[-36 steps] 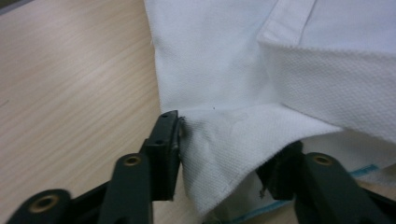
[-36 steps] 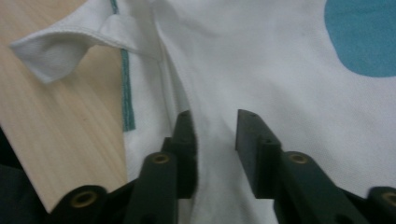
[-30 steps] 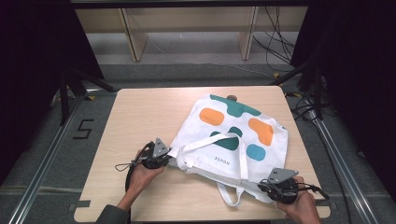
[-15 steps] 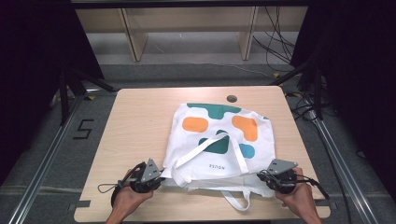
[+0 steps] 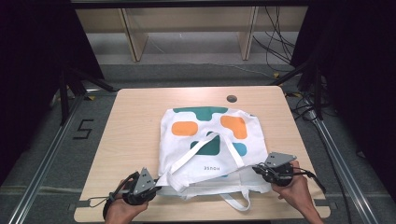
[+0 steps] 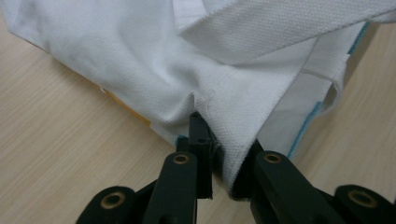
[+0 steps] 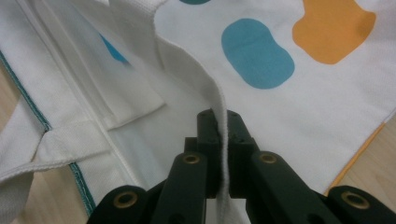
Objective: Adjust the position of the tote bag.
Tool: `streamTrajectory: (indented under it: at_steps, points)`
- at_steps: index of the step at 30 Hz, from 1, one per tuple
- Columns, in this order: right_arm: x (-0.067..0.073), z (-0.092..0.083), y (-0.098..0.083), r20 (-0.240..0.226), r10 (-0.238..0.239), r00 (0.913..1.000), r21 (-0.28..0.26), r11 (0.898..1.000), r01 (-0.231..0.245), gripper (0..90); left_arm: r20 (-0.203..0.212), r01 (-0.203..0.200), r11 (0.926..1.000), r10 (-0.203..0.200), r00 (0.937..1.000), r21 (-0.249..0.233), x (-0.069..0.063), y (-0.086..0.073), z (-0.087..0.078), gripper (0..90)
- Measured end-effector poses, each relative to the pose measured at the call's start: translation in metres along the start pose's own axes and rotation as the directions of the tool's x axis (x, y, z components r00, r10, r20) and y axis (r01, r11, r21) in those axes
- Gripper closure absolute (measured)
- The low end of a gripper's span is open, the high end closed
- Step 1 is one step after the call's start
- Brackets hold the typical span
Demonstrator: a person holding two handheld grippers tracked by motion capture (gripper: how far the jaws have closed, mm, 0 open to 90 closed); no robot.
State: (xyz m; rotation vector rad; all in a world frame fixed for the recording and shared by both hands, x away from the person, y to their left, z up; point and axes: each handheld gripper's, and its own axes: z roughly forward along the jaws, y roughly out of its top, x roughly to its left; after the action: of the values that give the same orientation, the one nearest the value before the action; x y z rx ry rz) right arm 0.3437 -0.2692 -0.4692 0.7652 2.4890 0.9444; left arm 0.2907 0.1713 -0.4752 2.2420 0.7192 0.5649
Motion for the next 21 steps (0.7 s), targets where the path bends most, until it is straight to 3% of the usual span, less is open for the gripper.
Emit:
streamTrajectory:
  at_steps: [4,7,8,9,10,12,13,16,21]
  points:
    - [-0.003,-0.002,0.000,-0.008,0.013,0.9999,-0.014,1.000,-0.013,87.9,-0.044,-0.006,1.0000,0.007,0.9990,0.003,0.003,0.002,0.002,70.0]
    - [-0.005,-0.004,0.000,-0.031,0.039,0.9988,-0.022,0.999,-0.040,88.0,-0.066,0.009,0.9990,-0.006,0.9978,0.043,0.003,0.002,0.014,56.9]
    - [-0.005,-0.005,0.000,-0.033,0.047,0.9984,-0.023,0.999,-0.048,88.0,-0.068,0.037,0.9976,-0.033,0.9971,0.058,0.001,0.001,0.017,55.9]
    - [-0.006,-0.006,0.000,-0.031,0.041,0.9987,-0.024,0.999,-0.041,88.1,-0.073,0.029,0.9966,-0.024,0.9971,0.077,0.002,0.003,0.019,54.8]
    - [-0.005,-0.007,0.000,-0.034,0.046,0.9983,-0.028,0.998,-0.047,88.1,-0.075,0.034,0.9976,-0.029,0.9967,0.060,0.003,0.004,0.022,54.0]
    - [-0.006,-0.009,0.001,-0.036,0.047,0.9983,-0.036,0.998,-0.048,88.0,-0.072,0.026,0.9984,-0.022,0.9971,0.051,0.006,0.006,0.023,60.0]
    - [-0.005,-0.011,0.001,-0.038,0.063,0.9973,-0.033,0.997,-0.064,88.0,-0.065,-0.007,0.9992,0.010,0.9979,0.040,0.009,0.008,0.023,66.8]
    - [-0.005,-0.012,0.001,-0.044,0.057,0.9974,-0.042,0.997,-0.059,88.0,-0.039,-0.013,0.9993,0.015,0.9991,0.035,0.011,0.008,0.023,79.3]
    - [-0.006,-0.012,0.001,-0.048,0.045,0.9978,-0.045,0.998,-0.047,88.0,-0.013,-0.031,0.9990,0.031,0.9994,0.033,0.013,0.009,0.021,83.5]
